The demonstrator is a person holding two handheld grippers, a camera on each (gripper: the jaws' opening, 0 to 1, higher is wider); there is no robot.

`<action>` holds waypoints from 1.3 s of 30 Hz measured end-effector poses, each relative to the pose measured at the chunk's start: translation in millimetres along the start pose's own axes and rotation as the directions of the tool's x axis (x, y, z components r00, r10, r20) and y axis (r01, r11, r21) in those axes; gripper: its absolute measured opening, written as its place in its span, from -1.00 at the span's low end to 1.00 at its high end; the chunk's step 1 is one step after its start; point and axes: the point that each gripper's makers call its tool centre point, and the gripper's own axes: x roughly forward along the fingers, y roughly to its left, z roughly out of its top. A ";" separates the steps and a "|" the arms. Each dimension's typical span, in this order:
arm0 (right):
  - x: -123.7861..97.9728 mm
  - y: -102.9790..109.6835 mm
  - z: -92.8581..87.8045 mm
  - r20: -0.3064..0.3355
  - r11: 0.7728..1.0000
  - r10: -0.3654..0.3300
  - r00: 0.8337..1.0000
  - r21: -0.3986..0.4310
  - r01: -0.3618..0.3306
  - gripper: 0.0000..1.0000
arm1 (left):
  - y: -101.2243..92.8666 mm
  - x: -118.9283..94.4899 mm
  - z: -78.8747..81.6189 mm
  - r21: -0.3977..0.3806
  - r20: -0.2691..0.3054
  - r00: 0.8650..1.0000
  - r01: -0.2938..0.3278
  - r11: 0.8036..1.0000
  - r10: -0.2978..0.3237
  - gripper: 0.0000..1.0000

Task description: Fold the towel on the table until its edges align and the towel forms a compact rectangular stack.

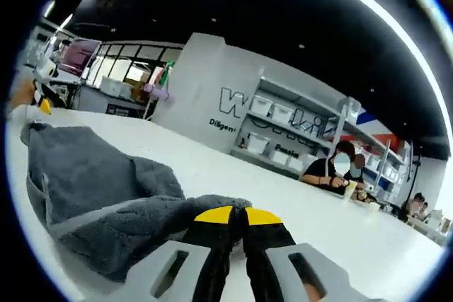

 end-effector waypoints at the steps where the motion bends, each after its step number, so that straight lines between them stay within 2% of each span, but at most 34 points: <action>1: 0.7 0.4 -8.2 -0.027 1.000 0.010 1.000 0.016 -0.010 -0.97 | -0.2 0.1 -0.1 0.000 0.000 1.000 0.001 1.000 -0.001 0.87; 5: -1.2 -1.6 -29.3 -0.102 0.998 0.025 0.994 0.051 -0.020 -0.86 | -3.2 -0.8 -1.9 0.001 -0.005 1.000 0.002 1.000 -0.002 0.87; 6: -1.7 -3.3 -30.9 -0.109 0.998 0.026 0.994 0.053 -0.020 -0.80 | -3.9 -1.0 -2.4 0.001 -0.006 1.000 0.003 1.000 -0.003 0.87; 7: -1.4 -13.5 -32.6 -0.114 0.998 0.023 0.993 0.059 -0.017 -0.71 | -4.5 -1.2 -2.8 0.001 -0.007 1.000 0.004 1.000 -0.004 0.87; 9: -3.2 -25.0 -30.5 -0.115 0.998 0.005 0.993 0.068 0.003 -0.48 | -4.7 -1.6 -3.0 0.001 -0.008 1.000 0.005 1.000 -0.005 0.87; 12: -7.5 -36.8 -11.9 -0.068 0.995 -0.021 0.997 0.093 0.028 -0.40 | -5.5 -2.6 -3.3 0.002 -0.009 1.000 0.003 1.000 -0.003 0.87; 16: -5.4 -30.1 23.5 -0.004 0.993 0.032 0.999 0.118 -0.031 -0.41 | -5.5 -3.1 -2.8 0.002 -0.009 1.000 0.004 1.000 -0.004 0.87; 18: 3.5 -22.5 33.1 -0.010 0.987 0.101 0.995 0.123 -0.099 -0.40 | -6.2 -2.9 -3.1 0.004 -0.011 1.000 0.006 1.000 -0.006 0.87; 21: 25.0 -23.2 35.8 -0.057 0.978 0.169 0.984 0.136 -0.160 -0.40 | -7.4 -2.8 -2.7 0.008 -0.011 1.000 0.008 1.000 -0.008 0.87; 22: 31.8 -20.7 34.3 -0.080 0.974 0.194 0.978 0.135 -0.182 -0.40 | -7.5 -2.7 -2.3 0.009 -0.010 1.000 0.009 1.000 -0.009 0.87; 26: 55.4 5.7 23.7 -0.208 0.954 0.298 0.932 0.075 -0.289 -0.42 | -6.4 -2.5 -1.7 0.010 -0.007 1.000 0.006 1.000 -0.006 0.87; 28: 65.0 13.8 23.1 -0.237 0.950 0.311 0.920 0.048 -0.309 -0.45 | -6.4 -2.3 -2.1 0.011 -0.008 1.000 0.006 1.000 -0.006 0.87; 32: 81.0 32.3 7.6 -0.365 0.923 0.355 0.861 -0.014 -0.386 -0.52 | -6.2 -1.9 -1.9 0.012 -0.008 1.000 0.006 1.000 -0.006 0.87; 34: 86.7 39.7 -8.4 -0.444 0.906 0.358 0.822 -0.046 -0.420 -0.53 | -5.8 -1.9 -1.8 0.012 -0.008 1.000 0.006 1.000 -0.006 0.87; 38: 95.2 50.7 -26.9 -0.496 0.883 0.402 0.770 -0.013 -0.470 -0.56 | -4.3 -1.8 -0.9 0.012 -0.008 1.000 0.006 1.000 -0.006 0.87; 39: 97.0 50.9 -29.3 -0.501 0.882 0.404 0.766 -0.011 -0.472 -0.57 | -4.2 -1.8 -0.9 0.012 -0.008 1.000 0.006 1.000 -0.006 0.87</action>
